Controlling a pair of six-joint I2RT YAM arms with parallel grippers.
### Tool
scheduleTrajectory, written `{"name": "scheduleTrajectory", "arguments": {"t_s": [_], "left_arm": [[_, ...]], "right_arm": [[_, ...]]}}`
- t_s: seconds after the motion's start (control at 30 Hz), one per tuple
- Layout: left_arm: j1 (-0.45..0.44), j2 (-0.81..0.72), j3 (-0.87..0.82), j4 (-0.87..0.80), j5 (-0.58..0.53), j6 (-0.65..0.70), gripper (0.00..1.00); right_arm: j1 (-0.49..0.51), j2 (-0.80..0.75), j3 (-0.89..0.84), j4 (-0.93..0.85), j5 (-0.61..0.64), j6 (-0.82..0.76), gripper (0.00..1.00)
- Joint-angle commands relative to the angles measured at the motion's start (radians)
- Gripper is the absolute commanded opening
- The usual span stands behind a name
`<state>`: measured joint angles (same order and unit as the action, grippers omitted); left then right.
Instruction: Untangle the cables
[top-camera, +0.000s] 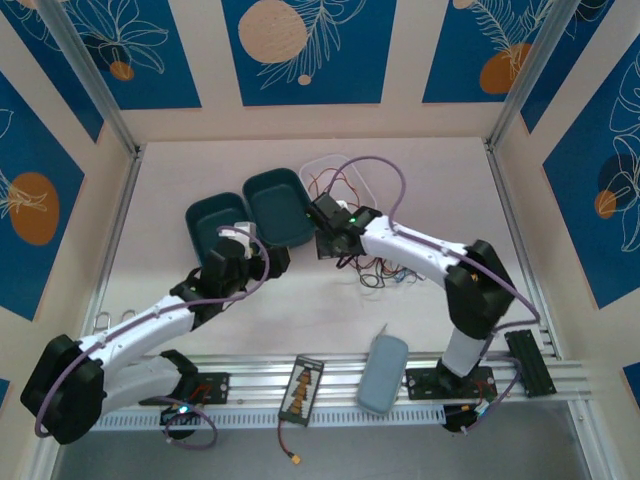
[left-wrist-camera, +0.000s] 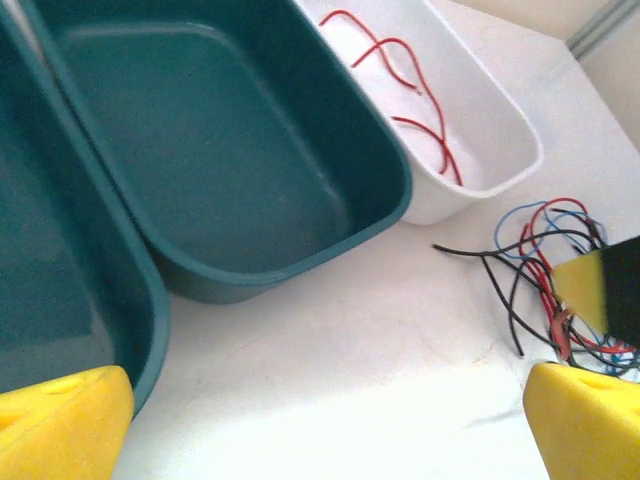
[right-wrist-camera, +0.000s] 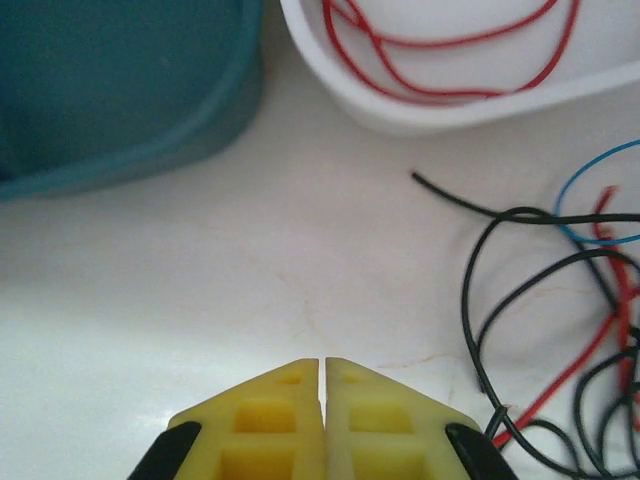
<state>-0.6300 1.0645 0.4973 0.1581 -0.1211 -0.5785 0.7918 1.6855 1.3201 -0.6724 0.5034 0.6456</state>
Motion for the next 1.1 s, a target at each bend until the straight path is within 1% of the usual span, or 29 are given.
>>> {"name": "scheduleTrajectory", "arguments": {"t_s": [0.0, 0.13, 0.33, 0.5, 0.63, 0.87, 0.97, 1.07], "left_arm": [[0.010, 0.009, 0.004, 0.085, 0.075, 0.067, 1.00], [0.010, 0.020, -0.006, 0.165, 0.131, 0.099, 1.00], [0.005, 0.068, -0.008, 0.330, 0.286, 0.135, 1.00], [-0.012, 0.139, 0.021, 0.452, 0.389, 0.173, 1.00], [-0.047, 0.198, 0.063, 0.500, 0.430, 0.255, 1.00], [-0.134, 0.330, 0.148, 0.588, 0.418, 0.474, 1.00], [-0.153, 0.418, 0.221, 0.610, 0.425, 0.529, 0.94], [-0.162, 0.519, 0.291, 0.683, 0.440, 0.531, 0.82]], "right_arm": [[-0.003, -0.092, -0.002, -0.058, 0.035, 0.023, 0.00], [-0.005, -0.185, 0.009, -0.096, 0.056, 0.010, 0.00], [-0.013, -0.307, 0.041, -0.122, 0.079, -0.026, 0.00], [-0.041, -0.394, 0.083, -0.132, 0.041, -0.059, 0.00], [-0.054, -0.443, 0.124, -0.142, 0.008, -0.087, 0.00], [-0.077, -0.502, 0.190, -0.171, -0.052, -0.120, 0.00], [-0.089, -0.511, 0.216, -0.184, -0.073, -0.130, 0.00], [-0.095, -0.516, 0.240, -0.199, -0.086, -0.131, 0.00]]}}
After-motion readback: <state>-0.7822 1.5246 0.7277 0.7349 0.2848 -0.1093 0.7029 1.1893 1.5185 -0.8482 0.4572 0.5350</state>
